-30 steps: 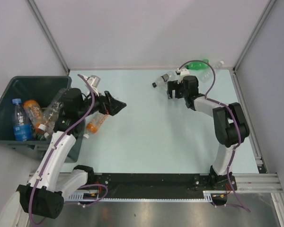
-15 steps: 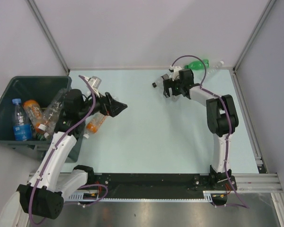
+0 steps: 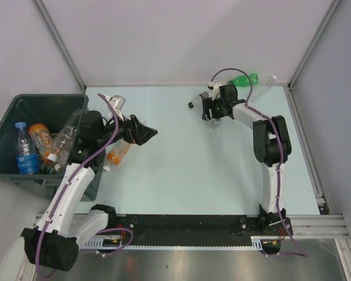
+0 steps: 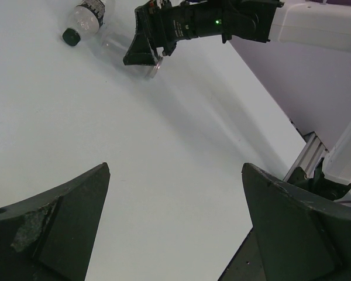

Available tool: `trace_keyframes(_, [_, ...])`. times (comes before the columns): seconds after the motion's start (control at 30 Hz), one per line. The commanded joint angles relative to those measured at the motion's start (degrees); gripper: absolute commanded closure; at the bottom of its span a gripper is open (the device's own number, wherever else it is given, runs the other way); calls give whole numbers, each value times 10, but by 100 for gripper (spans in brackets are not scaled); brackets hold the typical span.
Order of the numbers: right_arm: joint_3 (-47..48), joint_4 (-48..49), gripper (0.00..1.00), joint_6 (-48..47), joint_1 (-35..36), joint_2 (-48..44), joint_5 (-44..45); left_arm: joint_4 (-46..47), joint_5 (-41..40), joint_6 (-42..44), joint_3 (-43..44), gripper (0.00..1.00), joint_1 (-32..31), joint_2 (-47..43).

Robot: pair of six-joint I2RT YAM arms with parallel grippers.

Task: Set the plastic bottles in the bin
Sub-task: Pick up the plastic bottle at the center of the board.

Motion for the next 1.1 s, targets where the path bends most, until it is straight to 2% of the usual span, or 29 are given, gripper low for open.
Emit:
trace_keyframes(0.0, [-42, -12, 53, 28, 4, -83, -16, 14, 11, -18, -2, 0, -4, -1])
trace_keyframes(0.07, [-69, 1, 57, 49, 6, -112, -48, 17, 14, -23, -4, 0, -4, 1])
trace_keyframes(0.23, [-126, 25, 57, 76, 29, -219, -120, 21, 18, -40, -4, 0, -12, 3])
trace_keyframes(0.6, [-175, 30, 55, 72, 158, -407, -189, 36, 18, -91, -2, 0, -47, 10])
trace_keyframes(0.8, [-184, 46, 54, 84, 211, -464, -210, 101, 38, -108, -10, 0, -69, -22])
trace_keyframes(1.07, [-187, 20, 52, 60, 262, -498, -246, 160, 65, -130, -15, 0, -70, -62])
